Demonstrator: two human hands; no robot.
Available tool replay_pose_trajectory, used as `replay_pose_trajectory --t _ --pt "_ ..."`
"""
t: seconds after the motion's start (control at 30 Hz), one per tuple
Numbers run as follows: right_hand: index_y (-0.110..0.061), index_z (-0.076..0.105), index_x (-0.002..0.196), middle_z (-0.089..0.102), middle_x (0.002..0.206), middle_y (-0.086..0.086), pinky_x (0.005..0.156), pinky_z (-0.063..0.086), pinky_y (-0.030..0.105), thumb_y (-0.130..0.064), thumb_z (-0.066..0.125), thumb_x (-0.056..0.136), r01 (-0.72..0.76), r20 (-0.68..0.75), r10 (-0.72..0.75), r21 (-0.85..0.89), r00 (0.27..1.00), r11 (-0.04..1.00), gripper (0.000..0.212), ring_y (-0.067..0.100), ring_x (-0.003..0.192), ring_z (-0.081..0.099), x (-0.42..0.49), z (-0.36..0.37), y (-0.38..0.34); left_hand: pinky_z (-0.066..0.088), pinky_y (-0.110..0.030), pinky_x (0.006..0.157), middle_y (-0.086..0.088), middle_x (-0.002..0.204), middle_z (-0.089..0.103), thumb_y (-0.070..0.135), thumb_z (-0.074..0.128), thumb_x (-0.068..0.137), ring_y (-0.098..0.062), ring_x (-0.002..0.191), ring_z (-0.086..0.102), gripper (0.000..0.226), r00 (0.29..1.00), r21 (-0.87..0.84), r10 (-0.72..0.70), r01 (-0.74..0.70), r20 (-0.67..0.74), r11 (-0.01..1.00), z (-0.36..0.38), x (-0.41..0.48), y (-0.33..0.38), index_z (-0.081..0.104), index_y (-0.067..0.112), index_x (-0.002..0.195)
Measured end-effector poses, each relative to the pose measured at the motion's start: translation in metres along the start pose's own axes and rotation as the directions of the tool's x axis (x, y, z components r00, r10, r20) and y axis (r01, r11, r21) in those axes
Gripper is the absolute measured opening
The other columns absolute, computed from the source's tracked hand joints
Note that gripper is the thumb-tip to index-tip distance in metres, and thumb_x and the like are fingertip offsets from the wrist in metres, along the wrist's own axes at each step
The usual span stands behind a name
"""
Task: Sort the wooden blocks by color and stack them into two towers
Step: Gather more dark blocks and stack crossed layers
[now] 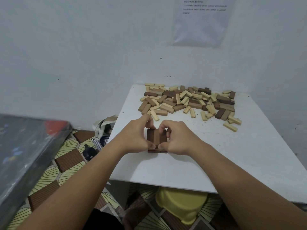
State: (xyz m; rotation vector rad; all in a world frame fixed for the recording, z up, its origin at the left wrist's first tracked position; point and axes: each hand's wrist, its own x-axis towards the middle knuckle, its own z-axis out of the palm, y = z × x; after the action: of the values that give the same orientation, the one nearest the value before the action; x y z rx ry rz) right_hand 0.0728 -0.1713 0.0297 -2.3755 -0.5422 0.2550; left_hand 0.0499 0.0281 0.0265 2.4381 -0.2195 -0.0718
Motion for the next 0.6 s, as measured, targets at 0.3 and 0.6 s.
replay_pose_trajectory --t 0.3,0.6 --pt "-0.028 0.059 0.094 0.057 0.083 -0.008 0.059 0.046 0.029 -0.02 0.088 0.067 0.004 0.001 -0.004 -0.023 1.0 1.0 0.041 0.012 0.07 0.056 -0.0001 0.0032 0.0032 0.05 -0.04 0.095 0.013 0.114 0.064 0.02 0.094 0.063 -0.015 0.112 0.059 0.063 1.0 0.003 0.018 -0.018 0.002 1.0 0.0021 -0.0001 -0.0009 0.047 0.027 0.106" --pt "-0.027 0.059 0.095 0.056 0.083 -0.009 0.062 0.048 0.032 -0.018 0.087 0.068 0.003 -0.006 -0.003 -0.026 1.0 1.0 0.04 0.014 0.072 0.056 -0.0004 0.0056 0.0044 0.051 -0.042 0.095 0.013 0.112 0.064 0.02 0.093 0.062 -0.014 0.111 0.06 0.063 1.0 -0.008 0.021 -0.021 0.005 1.0 0.004 0.0004 -0.0037 0.048 0.027 0.105"
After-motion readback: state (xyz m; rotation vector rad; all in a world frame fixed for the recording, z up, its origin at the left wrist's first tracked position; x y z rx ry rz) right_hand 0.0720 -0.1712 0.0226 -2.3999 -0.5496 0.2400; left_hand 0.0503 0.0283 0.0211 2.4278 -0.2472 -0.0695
